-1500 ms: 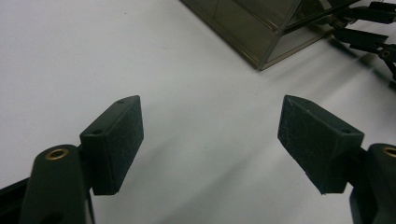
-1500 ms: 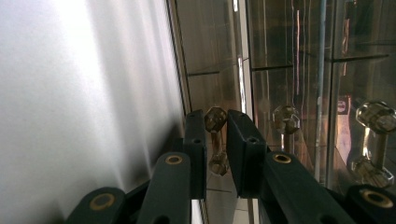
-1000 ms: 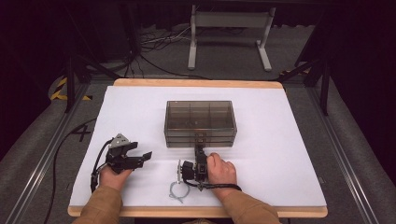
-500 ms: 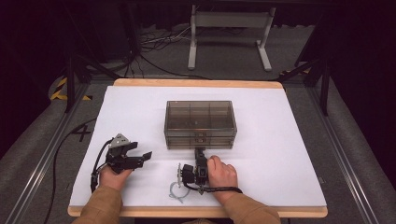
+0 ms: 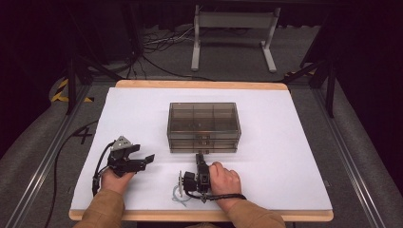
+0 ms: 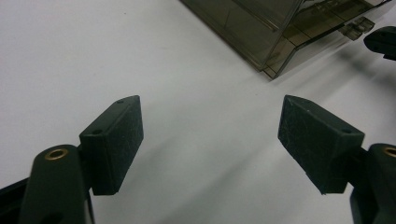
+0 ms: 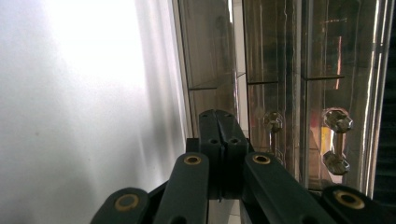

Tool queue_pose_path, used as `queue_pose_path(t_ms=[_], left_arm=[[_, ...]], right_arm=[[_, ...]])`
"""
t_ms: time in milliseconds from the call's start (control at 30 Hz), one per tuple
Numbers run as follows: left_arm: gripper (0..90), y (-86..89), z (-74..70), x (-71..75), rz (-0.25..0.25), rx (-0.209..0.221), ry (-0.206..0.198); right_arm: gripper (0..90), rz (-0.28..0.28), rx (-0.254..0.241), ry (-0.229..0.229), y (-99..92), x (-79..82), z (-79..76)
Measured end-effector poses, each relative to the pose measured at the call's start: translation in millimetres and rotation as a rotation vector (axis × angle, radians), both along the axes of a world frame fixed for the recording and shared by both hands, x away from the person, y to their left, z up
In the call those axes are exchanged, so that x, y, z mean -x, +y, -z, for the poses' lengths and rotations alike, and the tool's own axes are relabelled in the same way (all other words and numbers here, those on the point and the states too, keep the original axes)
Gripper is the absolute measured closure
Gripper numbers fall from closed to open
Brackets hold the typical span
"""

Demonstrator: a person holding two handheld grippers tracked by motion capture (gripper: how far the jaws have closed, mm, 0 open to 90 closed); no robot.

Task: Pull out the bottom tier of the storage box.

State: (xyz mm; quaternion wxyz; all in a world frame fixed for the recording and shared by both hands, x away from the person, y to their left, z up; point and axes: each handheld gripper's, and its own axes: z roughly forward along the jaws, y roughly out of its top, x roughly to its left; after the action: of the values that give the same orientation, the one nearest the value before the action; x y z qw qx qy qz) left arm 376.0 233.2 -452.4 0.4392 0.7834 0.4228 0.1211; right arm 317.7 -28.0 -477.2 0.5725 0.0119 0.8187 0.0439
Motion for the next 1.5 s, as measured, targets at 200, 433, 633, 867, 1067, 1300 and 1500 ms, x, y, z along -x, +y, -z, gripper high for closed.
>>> queue_pose_path(t_ms=[200,433,633,867,1067,1300,1500], left_arm=[[23.1,0.1,0.0,-0.2,0.001,0.001,-0.002],[23.1,-0.2,0.0,-0.4,0.002,-0.001,0.0],[23.1,-0.6,-0.1,-0.8,0.008,0.004,0.003],[23.0,0.1,-0.8,-1.3,0.014,0.019,0.01],[23.0,-0.6,-1.1,-1.3,0.014,0.019,0.011],[23.0,-0.2,-1.1,-1.4,0.013,0.021,0.011],[23.0,-0.2,-1.3,-1.3,0.013,0.021,0.011]], right_arm=[[84.0,-0.001,-0.033,0.0,-2.5,-1.2,-3.8],[78.4,0.002,-0.161,0.07,-13.3,-3.1,-16.1],[74.2,-0.009,-0.216,0.094,-23.1,-2.9,-22.4],[69.0,-0.031,-0.29,0.151,-35.2,-1.4,-29.1],[65.7,-0.034,-0.401,0.247,-48.8,-3.4,-33.6],[62.0,-0.033,-0.524,0.331,-64.3,-7.6,-38.6],[61.3,-0.028,-0.611,0.391,-76.6,-10.8,-42.9]])
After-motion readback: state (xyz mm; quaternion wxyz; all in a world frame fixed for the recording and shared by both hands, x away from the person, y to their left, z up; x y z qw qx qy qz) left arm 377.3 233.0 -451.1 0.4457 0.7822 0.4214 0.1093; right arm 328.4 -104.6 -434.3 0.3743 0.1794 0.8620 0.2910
